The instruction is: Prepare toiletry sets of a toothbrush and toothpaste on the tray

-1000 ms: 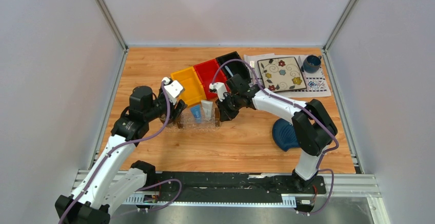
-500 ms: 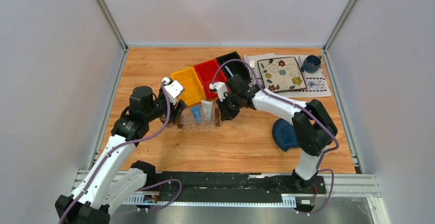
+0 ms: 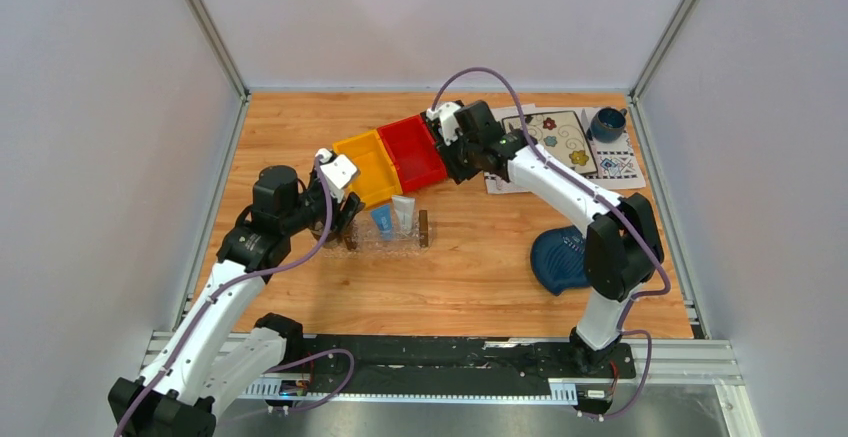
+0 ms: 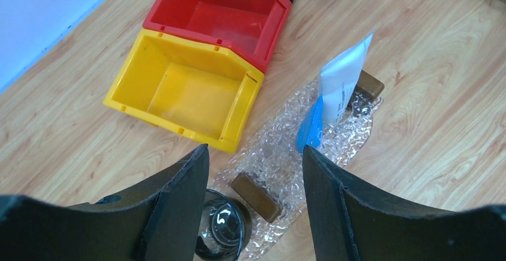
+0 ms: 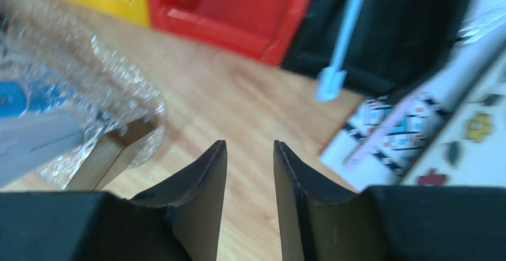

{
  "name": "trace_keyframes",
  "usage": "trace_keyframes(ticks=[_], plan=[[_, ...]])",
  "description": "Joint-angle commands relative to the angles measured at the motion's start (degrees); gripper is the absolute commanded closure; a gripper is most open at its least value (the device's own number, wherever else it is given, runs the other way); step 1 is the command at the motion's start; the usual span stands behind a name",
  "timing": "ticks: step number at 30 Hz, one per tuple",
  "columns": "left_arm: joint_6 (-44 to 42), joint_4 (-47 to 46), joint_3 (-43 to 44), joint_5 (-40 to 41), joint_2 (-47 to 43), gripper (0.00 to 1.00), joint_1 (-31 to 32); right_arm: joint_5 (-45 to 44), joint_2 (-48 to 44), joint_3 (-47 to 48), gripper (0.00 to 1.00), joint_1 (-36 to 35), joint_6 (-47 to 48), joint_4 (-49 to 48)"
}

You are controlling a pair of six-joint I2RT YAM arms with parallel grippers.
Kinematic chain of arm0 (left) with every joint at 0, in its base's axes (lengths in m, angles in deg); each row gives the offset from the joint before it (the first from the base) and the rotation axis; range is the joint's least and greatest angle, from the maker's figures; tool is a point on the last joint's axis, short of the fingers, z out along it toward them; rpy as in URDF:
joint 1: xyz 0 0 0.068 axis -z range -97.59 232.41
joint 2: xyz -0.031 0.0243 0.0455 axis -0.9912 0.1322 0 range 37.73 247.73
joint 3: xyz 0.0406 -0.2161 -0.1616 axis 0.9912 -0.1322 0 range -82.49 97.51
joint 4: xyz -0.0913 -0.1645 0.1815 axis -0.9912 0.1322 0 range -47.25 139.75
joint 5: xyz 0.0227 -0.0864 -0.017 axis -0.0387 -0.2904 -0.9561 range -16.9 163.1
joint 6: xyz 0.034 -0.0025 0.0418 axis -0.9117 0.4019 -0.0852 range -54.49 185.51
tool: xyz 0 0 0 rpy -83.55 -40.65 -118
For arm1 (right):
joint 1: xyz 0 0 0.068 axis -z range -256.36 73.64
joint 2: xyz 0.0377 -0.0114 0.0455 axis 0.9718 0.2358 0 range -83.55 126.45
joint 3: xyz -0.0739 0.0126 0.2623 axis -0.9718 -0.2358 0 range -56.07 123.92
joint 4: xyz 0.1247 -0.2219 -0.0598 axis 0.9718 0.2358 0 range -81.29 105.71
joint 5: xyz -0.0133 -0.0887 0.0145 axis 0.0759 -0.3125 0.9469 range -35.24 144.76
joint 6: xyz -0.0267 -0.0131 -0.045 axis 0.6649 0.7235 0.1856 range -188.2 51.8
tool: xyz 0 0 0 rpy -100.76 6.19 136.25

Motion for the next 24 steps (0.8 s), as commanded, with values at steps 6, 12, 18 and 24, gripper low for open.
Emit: trace_keyframes(ticks=[6, 12, 18, 24], plan=[[-1.13, -0.08, 5.27, -0.78, 2.02, 0.34, -0.81, -7.84, 6.54, 14.96, 0.6, 5.25, -0.62, 0.62], [-1.31, 0.28, 6.16, -0.78, 2.9, 0.34, -1.16, -6.6, 13.22, 21.21, 0.57, 6.48, -0.97, 1.94], [-0.43, -1.13, 7.47, 1.5, 3.95, 0.33, -1.51, -6.16, 17.53, 23.94, 0.56, 6.66, -1.06, 2.03], [1.06, -2.19, 10.99, 7.73, 7.72, 0.34, -1.69, -5.63, 20.26, 24.21, 0.56, 6.75, -1.59, 1.94]])
